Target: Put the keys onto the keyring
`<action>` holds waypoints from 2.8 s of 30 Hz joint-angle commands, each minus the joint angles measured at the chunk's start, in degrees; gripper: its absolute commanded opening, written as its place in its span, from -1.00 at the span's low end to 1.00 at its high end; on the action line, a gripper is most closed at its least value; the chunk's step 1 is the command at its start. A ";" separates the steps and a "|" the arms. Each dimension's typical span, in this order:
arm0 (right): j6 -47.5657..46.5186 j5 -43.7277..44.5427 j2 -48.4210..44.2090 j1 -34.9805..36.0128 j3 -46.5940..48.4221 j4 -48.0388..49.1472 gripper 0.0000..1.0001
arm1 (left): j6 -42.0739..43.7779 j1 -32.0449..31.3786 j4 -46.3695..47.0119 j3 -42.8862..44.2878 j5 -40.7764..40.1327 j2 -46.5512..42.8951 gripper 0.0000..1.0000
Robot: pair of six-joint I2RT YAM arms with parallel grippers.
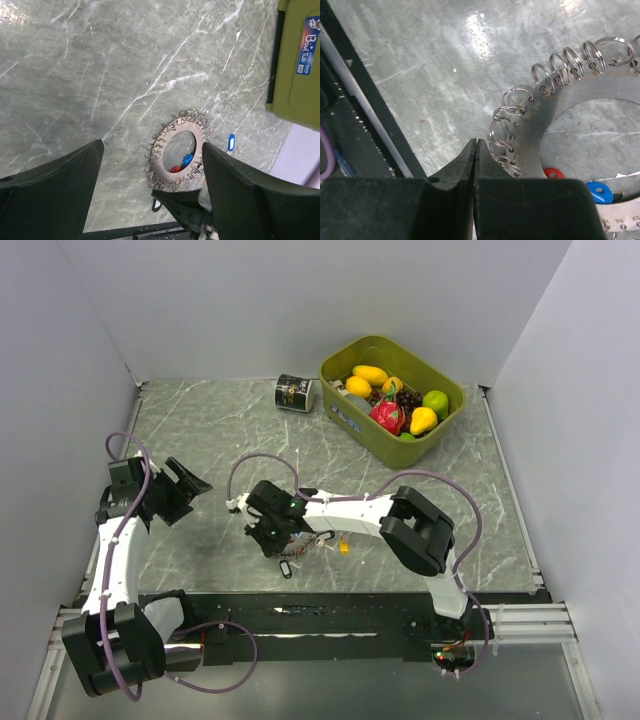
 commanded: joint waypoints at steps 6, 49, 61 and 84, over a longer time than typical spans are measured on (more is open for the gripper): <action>0.29 7.65 3.11 -0.27 4.27 -1.48 -1.00 | 1.29 0.27 0.02 -0.38 1.81 -0.25 0.72; 7.67 -12.20 -7.53 -11.96 -9.61 14.60 -0.11 | -11.01 -22.31 16.88 -9.95 2.25 3.79 0.48; 10.13 -11.33 -6.73 -14.07 -10.40 15.83 -0.12 | -11.10 -31.19 21.46 -10.49 -5.30 12.75 -0.03; 9.08 -9.74 -10.86 -15.48 -12.95 14.25 -0.12 | -9.26 -38.14 28.85 -8.47 -13.13 23.66 -0.98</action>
